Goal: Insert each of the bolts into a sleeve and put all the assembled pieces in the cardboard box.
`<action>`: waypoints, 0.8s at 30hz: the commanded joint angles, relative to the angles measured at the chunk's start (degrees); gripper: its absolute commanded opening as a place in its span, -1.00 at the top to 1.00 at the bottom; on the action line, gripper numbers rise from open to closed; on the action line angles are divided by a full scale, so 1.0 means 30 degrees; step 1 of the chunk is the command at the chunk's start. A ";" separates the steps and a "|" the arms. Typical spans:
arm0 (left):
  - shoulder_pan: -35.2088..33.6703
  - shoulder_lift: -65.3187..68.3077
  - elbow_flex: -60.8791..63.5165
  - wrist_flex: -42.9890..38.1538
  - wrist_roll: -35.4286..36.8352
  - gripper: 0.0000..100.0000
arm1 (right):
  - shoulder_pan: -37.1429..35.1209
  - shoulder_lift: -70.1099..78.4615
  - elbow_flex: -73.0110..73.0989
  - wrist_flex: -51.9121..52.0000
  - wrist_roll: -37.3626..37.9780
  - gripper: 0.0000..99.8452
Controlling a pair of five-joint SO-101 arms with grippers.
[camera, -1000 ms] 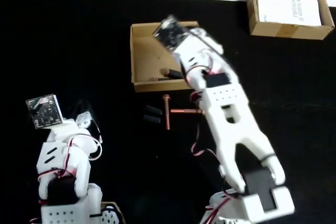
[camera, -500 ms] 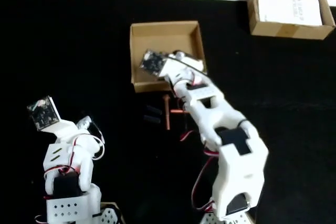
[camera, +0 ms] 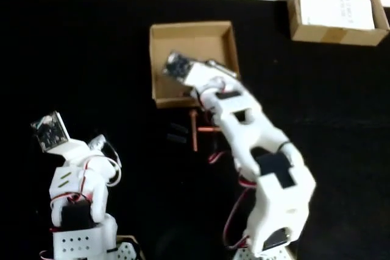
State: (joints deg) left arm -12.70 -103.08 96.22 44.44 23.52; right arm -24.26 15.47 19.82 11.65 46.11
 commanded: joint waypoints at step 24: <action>-0.0132 -0.0044 0.0308 0.0029 0.0029 0.98 | -0.7341 -1.0300 0.1099 1.7304 -1.8315 0.70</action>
State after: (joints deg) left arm -12.70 -103.08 96.31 44.44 23.52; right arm -45.71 -17.14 22.99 63.34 -10.59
